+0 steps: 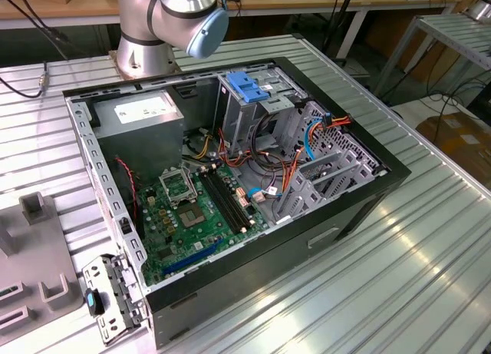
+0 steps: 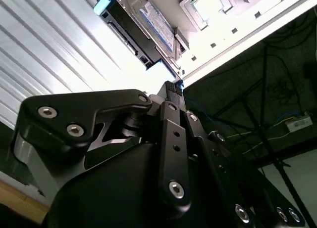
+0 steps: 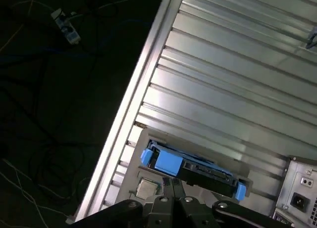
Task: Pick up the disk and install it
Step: 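Pick up the disk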
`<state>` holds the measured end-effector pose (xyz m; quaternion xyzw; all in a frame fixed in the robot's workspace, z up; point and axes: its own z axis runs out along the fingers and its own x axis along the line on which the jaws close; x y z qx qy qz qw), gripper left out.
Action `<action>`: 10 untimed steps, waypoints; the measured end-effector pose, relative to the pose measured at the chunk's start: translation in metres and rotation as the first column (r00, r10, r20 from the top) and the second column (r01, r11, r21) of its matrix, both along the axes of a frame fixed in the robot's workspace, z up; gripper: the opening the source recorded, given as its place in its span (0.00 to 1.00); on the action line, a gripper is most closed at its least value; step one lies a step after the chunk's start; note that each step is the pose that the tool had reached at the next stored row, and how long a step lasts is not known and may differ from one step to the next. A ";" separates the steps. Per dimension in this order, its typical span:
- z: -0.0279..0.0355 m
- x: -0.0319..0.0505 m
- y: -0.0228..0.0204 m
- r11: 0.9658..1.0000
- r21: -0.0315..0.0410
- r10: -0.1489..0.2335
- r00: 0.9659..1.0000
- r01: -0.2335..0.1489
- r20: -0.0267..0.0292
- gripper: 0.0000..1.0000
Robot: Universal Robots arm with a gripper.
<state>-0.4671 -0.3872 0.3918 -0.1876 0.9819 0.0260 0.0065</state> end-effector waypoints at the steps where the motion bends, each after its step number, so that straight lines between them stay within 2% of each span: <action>1: 0.0000 0.0000 0.0000 1.000 0.000 0.027 1.000 -0.027 0.000 0.11; 4: 0.0000 0.0000 0.0000 0.997 0.000 0.079 0.997 -0.079 0.000 0.11; 7: 0.0000 0.0000 0.0000 0.992 0.000 0.123 0.992 -0.123 0.000 0.11; 8: 0.0000 0.0000 0.0000 0.990 0.000 0.138 0.990 -0.138 0.000 0.11; 10: 0.0000 0.0000 0.0000 0.983 0.000 0.183 0.983 -0.183 0.000 0.11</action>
